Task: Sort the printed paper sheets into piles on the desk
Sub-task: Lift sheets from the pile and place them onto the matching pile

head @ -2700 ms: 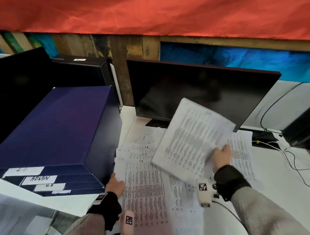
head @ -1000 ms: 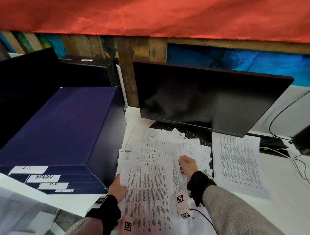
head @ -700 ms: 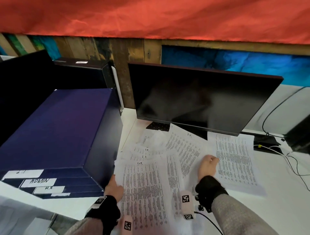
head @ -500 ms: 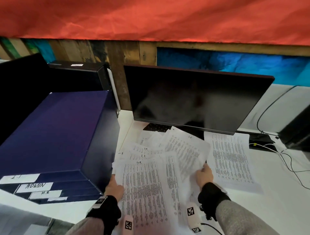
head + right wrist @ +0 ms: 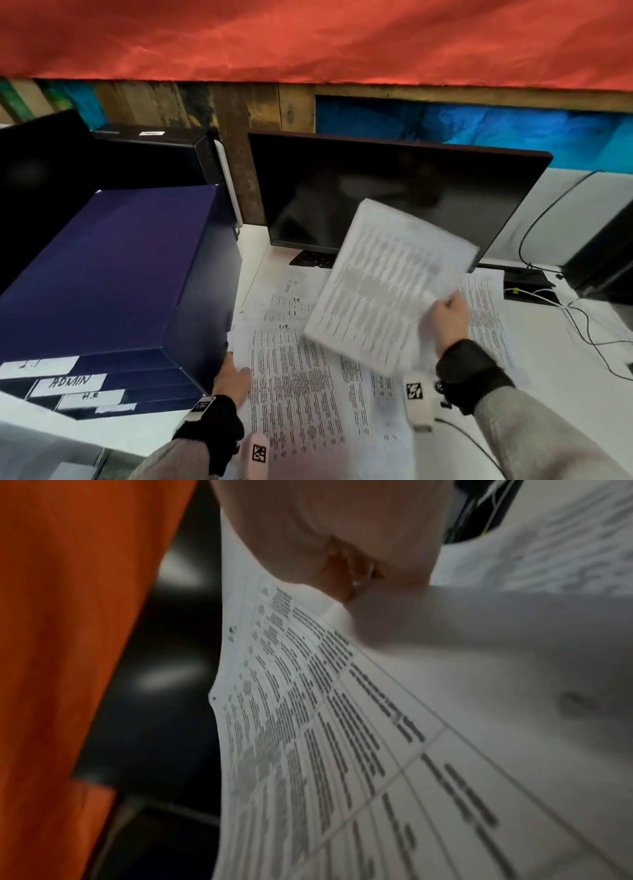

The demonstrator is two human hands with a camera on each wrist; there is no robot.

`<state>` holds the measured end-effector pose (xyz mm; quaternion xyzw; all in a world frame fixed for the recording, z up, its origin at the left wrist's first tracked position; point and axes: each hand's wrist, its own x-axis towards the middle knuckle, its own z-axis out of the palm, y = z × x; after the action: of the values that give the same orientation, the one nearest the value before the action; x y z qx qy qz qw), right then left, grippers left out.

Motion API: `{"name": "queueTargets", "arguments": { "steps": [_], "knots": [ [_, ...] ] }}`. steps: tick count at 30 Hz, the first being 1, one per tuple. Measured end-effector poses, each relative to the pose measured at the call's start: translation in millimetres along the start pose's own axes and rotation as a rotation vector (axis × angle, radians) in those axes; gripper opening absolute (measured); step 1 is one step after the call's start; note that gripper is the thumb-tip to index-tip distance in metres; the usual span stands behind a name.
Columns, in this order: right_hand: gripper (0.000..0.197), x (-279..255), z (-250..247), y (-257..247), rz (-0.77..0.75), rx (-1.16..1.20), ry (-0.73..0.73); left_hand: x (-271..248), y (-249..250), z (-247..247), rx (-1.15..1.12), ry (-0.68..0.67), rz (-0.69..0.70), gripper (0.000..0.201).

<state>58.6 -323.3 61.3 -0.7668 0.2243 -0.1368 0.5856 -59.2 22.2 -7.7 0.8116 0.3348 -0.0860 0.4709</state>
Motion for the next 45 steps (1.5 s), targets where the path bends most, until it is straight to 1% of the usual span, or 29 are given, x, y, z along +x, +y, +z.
{"name": "queueTargets", "arguments": {
  "steps": [2,3,5,6,7,8,9,10,11,12,13,14,15,16,17,19,21,24,28,32,34,36,37,38,40,41,42,44,45],
  "knots": [
    [0.017,-25.5,24.5,31.6,0.127,-0.151,-0.212,0.1,3.2,0.6,-0.058,0.004,-0.008,0.041],
    [0.017,-39.2,36.2,48.1,0.183,-0.162,-0.299,1.9,3.4,1.4,-0.114,0.002,-0.012,0.048],
    [0.020,-66.5,51.6,62.7,0.331,-0.076,-0.494,2.6,4.5,2.4,-0.234,-0.022,-0.021,0.066],
    [0.023,-76.0,56.7,65.5,0.401,-0.047,-0.588,1.4,4.6,1.9,-0.261,-0.035,-0.028,0.071],
    [0.025,-81.7,59.8,66.6,0.441,-0.042,-0.659,0.6,3.7,1.3,-0.261,-0.050,-0.035,0.071],
    [0.026,-83.1,61.2,66.4,0.453,-0.048,-0.672,1.1,1.5,1.1,-0.236,-0.056,-0.033,0.067],
    [0.029,-80.1,61.7,65.0,0.434,-0.092,-0.606,3.6,-1.2,1.3,-0.181,-0.058,-0.021,0.061],
    [0.032,-74.8,61.6,66.3,0.410,-0.169,-0.502,5.4,-3.7,1.7,-0.104,-0.056,-0.008,0.054],
    [0.036,-67.9,61.9,67.7,0.418,-0.237,-0.410,8.1,-6.6,2.0,-0.044,-0.048,0.006,0.051],
    [0.042,-60.7,62.2,69.1,0.450,-0.283,-0.352,10.0,-9.7,2.2,-0.004,-0.042,0.014,0.048],
    [0.050,-53.9,63.4,70.9,0.513,-0.264,-0.330,9.6,-10.6,1.2,0.010,-0.044,0.017,0.047],
    [0.059,-50.7,64.6,70.9,0.588,-0.187,-0.328,9.6,-12.2,0.3,0.015,-0.046,0.017,0.047],
    [0.063,-49.0,66.4,70.2,0.639,-0.102,-0.334,10.1,-15.0,-0.9,0.012,-0.045,0.022,0.047],
    [0.059,-47.3,68.9,70.8,0.676,-0.043,-0.349,9.7,-16.8,-2.3,0.021,-0.044,0.025,0.048],
    [0.051,-45.9,70.3,71.7,0.699,-0.012,-0.370,11.1,-20.3,-3.6,0.028,-0.043,0.030,0.049],
    [0.033,-44.2,73.4,68.5,0.683,-0.032,-0.390,14.1,-26.5,-4.8,0.045,-0.046,0.037,0.051],
    [0.021,-44.2,75.6,63.0,0.668,-0.114,-0.455,14.6,-29.2,-5.5,0.048,-0.047,0.042,0.052],
    [0.015,-46.5,82.4,64.1,0.585,-0.175,-0.564,13.9,-30.5,-4.6,0.060,-0.026,0.041,0.048],
    [0.007,-54.6,89.2,67.8,0.605,-0.058,-0.567,13.5,-33.3,-4.4,0.077,-0.017,0.033,0.048],
    [0.021,-62.2,94.9,53.7,0.554,-0.020,-0.497,6.9,-32.8,-3.5,0.095,0.001,0.025,0.046],
    [0.016,-61.8,97.7,47.7,0.538,0.003,-0.509,2.5,-32.2,-3.4,0.103,0.007,0.019,0.046],
    [0.041,-61.2,99.1,43.5,0.498,-0.021,-0.535,-1.1,-31.1,-4.3,0.108,0.015,0.027,0.047],
    [0.047,-59.8,100.5,44.8,0.489,-0.006,-0.541,-3.0,-30.0,-5.1,0.111,0.015,0.034,0.046],
    [0.046,-60.0,99.1,43.9,0.455,0.033,-0.531,-4.3,-29.6,-5.8,0.116,0.017,0.038,0.045],
    [0.027,-59.7,95.5,46.5,0.413,0.142,-0.475,-7.0,-28.0,-6.6,0.122,0.034,0.040,0.043],
    [0.018,-58.7,91.3,47.9,0.361,0.181,-0.444,-8.7,-26.2,-7.0,0.116,0.041,0.038,0.044],
    [0.016,-59.0,84.4,46.1,0.292,0.206,-0.408,-9.9,-24.8,-6.3,0.107,0.046,0.031,0.044],
    [0.015,-56.6,68.4,44.0,0.130,0.132,-0.310,-10.8,-20.8,-4.5,0.095,0.059,0.019,0.046],
    [0.013,-54.9,59.7,44.5,0.043,0.046,-0.250,-10.8,-18.5,-3.8,0.096,0.065,0.021,0.046]
  ]
}}
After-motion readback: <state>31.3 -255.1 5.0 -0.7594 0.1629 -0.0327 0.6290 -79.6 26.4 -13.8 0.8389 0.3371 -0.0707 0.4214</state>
